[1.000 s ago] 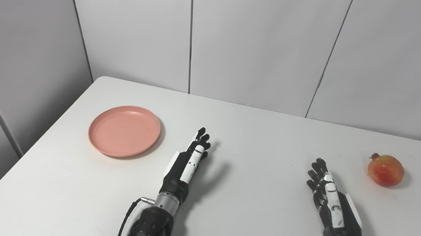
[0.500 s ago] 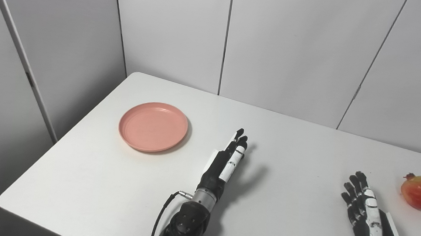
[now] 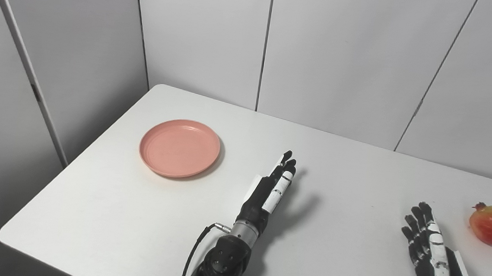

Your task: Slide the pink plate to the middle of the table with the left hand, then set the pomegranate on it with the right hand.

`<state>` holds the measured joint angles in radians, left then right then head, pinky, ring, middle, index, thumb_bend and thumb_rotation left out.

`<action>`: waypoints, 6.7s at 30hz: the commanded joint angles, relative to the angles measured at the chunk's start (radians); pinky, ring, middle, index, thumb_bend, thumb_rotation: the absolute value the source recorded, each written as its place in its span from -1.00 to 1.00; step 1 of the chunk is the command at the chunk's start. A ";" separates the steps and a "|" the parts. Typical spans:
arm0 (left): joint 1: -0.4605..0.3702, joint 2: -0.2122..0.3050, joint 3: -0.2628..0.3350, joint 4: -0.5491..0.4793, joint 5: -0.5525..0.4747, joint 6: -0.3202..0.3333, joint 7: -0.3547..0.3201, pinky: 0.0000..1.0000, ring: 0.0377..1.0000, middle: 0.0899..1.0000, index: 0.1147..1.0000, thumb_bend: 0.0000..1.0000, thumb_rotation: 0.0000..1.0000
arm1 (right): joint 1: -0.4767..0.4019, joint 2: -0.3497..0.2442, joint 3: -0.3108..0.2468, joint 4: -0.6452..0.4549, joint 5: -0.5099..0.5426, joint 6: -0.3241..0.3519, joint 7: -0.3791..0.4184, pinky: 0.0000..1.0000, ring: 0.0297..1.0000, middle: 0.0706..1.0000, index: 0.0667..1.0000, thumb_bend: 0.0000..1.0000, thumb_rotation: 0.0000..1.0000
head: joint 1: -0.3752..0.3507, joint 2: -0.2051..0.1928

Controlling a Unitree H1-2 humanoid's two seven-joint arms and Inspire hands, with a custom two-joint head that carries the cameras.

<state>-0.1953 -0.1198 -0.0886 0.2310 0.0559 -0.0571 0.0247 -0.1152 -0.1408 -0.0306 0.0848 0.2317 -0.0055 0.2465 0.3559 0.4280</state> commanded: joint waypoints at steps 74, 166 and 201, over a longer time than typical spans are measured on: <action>-0.099 0.279 0.304 -0.422 -0.157 0.158 -0.018 0.97 0.97 0.99 0.98 -0.03 1.00 | 0.017 0.028 0.014 -0.027 -0.031 0.013 -0.028 1.00 1.00 1.00 1.00 -0.92 1.00 | 0.038 -0.071; -0.073 0.468 0.559 -0.015 -0.455 0.160 -0.074 0.89 0.92 0.92 0.91 -0.27 1.00 | 0.034 0.015 0.017 -0.114 -0.001 0.078 -0.034 1.00 1.00 1.00 1.00 -0.90 1.00 | 0.082 -0.002; -0.105 0.446 0.474 0.081 -0.430 0.123 -0.087 0.98 0.97 0.98 0.93 -0.24 1.00 | 0.029 0.014 0.018 -0.122 0.000 0.081 -0.034 1.00 1.00 1.00 1.00 -0.95 1.00 | 0.075 0.016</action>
<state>-0.2547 0.3091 0.4024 0.3084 -0.3723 0.0874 -0.0276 -0.0650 -0.1212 -0.0123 -0.0130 0.2266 0.0692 0.2040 0.4326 0.4433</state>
